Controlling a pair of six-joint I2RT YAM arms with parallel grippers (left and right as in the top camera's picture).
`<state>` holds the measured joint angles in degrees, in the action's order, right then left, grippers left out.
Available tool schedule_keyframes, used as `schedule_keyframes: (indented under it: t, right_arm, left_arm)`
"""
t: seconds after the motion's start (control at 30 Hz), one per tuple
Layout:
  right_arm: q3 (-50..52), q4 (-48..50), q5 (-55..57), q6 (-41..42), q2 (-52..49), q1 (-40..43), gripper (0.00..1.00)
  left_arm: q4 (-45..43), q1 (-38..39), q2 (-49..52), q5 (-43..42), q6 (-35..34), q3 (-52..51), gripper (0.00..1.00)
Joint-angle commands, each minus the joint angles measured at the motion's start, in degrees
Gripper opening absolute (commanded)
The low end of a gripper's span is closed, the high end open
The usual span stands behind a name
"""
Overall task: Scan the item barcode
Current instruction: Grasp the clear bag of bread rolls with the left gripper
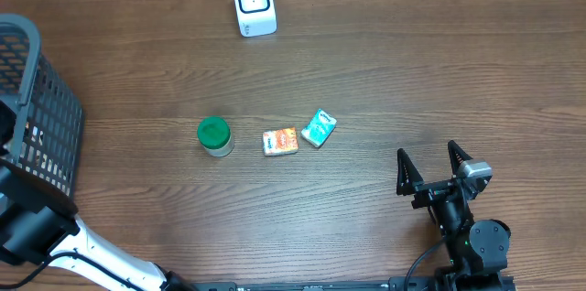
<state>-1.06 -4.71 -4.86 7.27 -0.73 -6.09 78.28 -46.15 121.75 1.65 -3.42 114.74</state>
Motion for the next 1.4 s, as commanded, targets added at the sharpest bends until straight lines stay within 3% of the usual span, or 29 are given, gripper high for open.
schedule_keyframes:
  t: [0.0, 0.33, 0.43, 0.7, 0.93, 1.2, 1.3, 1.37]
  right_arm:
    - [0.59, 0.26, 0.52, -0.07, 0.57, -0.28, 1.0]
    - [0.59, 0.26, 0.52, -0.07, 0.57, -0.28, 1.0]
    - [0.59, 0.26, 0.52, -0.07, 0.57, -0.28, 1.0]
    - [0.59, 0.26, 0.52, -0.07, 0.57, -0.28, 1.0]
    - [0.59, 0.26, 0.52, -0.07, 0.57, -0.28, 1.0]
    - [0.59, 0.26, 0.52, -0.07, 0.57, -0.28, 1.0]
    - [0.59, 0.26, 0.52, -0.07, 0.57, -0.28, 1.0]
    - [0.59, 0.26, 0.52, -0.07, 0.57, -0.28, 1.0]
  left_arm:
    - [-2.43, -0.04, -1.11, 5.07, -0.46, -5.92, 0.47]
    - [-12.46, -0.28, -1.11, 10.67, -0.42, -16.98, 0.8]
    - [-16.46, -0.44, -1.11, 10.62, -0.39, -20.28, 0.81]
    - [-22.77, -0.44, -1.11, 10.62, -0.37, -27.78, 0.76]
    - [-26.12, -0.42, -1.11, 10.51, -0.39, -31.78, 0.59]
    - [-30.91, -0.42, -1.11, 10.34, -0.42, -36.57, 0.53]
    - [-32.26, -0.44, -1.11, 10.34, -0.42, -37.66, 0.41]
    - [-32.52, -0.44, -1.11, 10.34, -0.42, -37.75, 0.29]
